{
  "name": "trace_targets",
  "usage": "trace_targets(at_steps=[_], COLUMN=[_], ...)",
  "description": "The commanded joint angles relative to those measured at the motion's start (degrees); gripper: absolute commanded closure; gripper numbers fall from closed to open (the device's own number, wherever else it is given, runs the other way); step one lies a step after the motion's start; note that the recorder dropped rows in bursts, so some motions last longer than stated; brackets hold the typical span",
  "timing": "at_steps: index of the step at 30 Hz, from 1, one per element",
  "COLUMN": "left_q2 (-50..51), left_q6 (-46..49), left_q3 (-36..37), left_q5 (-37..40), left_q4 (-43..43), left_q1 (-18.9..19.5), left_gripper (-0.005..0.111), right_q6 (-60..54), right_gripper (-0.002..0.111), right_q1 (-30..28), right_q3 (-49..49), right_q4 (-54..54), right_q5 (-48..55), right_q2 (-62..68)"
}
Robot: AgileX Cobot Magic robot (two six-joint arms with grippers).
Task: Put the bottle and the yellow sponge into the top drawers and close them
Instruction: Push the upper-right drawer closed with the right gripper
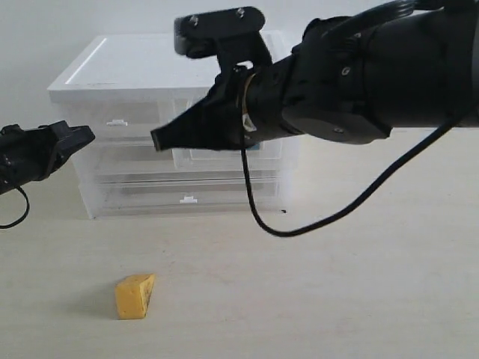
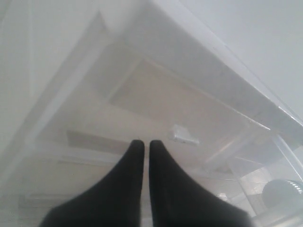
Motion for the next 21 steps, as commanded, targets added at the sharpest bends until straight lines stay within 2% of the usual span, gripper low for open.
trace_targets(at_steps=[1, 6, 11, 15, 21], left_q2=[0.18, 0.18, 0.18, 0.18, 0.18], left_q6=[0.37, 0.37, 0.37, 0.37, 0.37], left_q3=[-0.36, -0.36, -0.36, -0.36, -0.36], left_q5=[-0.17, -0.05, -0.05, -0.05, -0.05], left_q4=[-1.18, -0.44, -0.31, -0.31, -0.31], left_q1=[0.08, 0.08, 0.08, 0.08, 0.08], left_gripper=[0.103, 0.103, 0.103, 0.103, 0.103], right_q6=[-13.67, -20.01, -19.81, -19.28, -18.2], right_gripper=[0.108, 0.108, 0.108, 0.108, 0.108], right_q1=[4.07, 4.53, 0.12, -2.89, -7.48], right_q3=[0.06, 0.06, 0.06, 0.06, 0.06], right_q4=[7.99, 13.22, 13.24, 13.24, 12.92], right_q5=[7.42, 10.56, 10.91, 7.12, -3.85], right_q2=[-1.99, -2.89, -0.37, 1.28, 2.32])
